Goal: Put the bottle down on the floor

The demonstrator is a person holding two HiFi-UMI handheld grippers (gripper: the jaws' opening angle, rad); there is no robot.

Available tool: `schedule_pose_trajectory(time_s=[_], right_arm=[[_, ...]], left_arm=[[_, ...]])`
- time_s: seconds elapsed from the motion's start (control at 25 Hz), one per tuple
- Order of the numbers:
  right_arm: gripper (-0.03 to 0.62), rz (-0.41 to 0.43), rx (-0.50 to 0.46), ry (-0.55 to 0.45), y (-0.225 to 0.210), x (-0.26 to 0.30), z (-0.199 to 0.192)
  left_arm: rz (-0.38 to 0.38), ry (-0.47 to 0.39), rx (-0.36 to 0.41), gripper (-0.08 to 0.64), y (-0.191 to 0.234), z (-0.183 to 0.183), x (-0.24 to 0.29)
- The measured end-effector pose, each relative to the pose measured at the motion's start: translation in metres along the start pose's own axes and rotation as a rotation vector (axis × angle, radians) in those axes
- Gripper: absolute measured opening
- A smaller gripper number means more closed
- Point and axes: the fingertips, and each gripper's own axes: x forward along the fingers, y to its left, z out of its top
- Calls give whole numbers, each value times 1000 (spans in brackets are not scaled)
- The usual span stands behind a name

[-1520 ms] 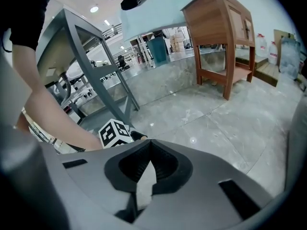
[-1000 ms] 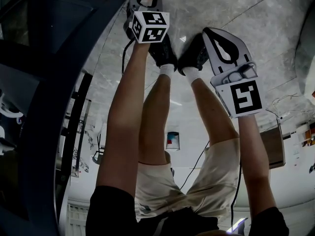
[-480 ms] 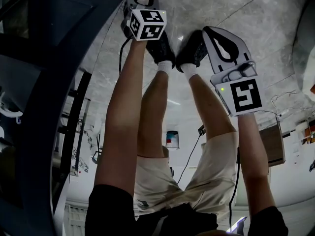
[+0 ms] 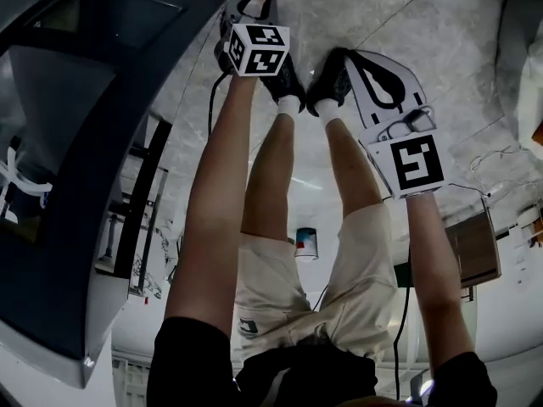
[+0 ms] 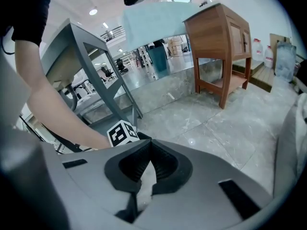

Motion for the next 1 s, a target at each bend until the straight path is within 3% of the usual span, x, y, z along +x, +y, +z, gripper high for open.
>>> schedule_pose_trajectory(time_s=[0.36, 0.76, 1.0], right_arm=[[5, -24, 29, -41, 31, -73, 44], [5, -55, 1, -109, 72, -184, 111], [5, -81, -26, -132, 104, -254, 146]], left_arm=[[-24, 9, -36, 141, -26, 30, -93], [-34, -33, -2, 141, -65, 86, -224], [9, -77, -65, 98, -65, 112, -309]])
